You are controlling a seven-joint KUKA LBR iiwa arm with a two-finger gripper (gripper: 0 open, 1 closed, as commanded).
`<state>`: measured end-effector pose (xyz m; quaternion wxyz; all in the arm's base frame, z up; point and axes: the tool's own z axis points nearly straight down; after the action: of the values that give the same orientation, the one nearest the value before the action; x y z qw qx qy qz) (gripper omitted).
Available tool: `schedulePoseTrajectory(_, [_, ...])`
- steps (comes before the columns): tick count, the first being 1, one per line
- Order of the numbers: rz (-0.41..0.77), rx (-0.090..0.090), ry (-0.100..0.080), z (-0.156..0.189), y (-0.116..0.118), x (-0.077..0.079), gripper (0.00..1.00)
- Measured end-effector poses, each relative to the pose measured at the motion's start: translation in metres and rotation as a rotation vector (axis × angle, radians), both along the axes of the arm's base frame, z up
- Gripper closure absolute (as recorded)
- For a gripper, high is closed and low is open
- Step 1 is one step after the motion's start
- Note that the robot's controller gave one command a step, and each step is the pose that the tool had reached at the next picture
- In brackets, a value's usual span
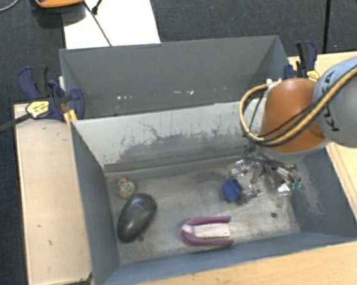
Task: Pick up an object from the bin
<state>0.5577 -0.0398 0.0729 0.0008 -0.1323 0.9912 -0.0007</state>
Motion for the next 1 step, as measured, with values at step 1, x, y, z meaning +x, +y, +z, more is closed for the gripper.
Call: schedulePoseTrajectory(1, [-0.039,0.0,-0.01,0.1329,-0.0153,0.0044,1.0])
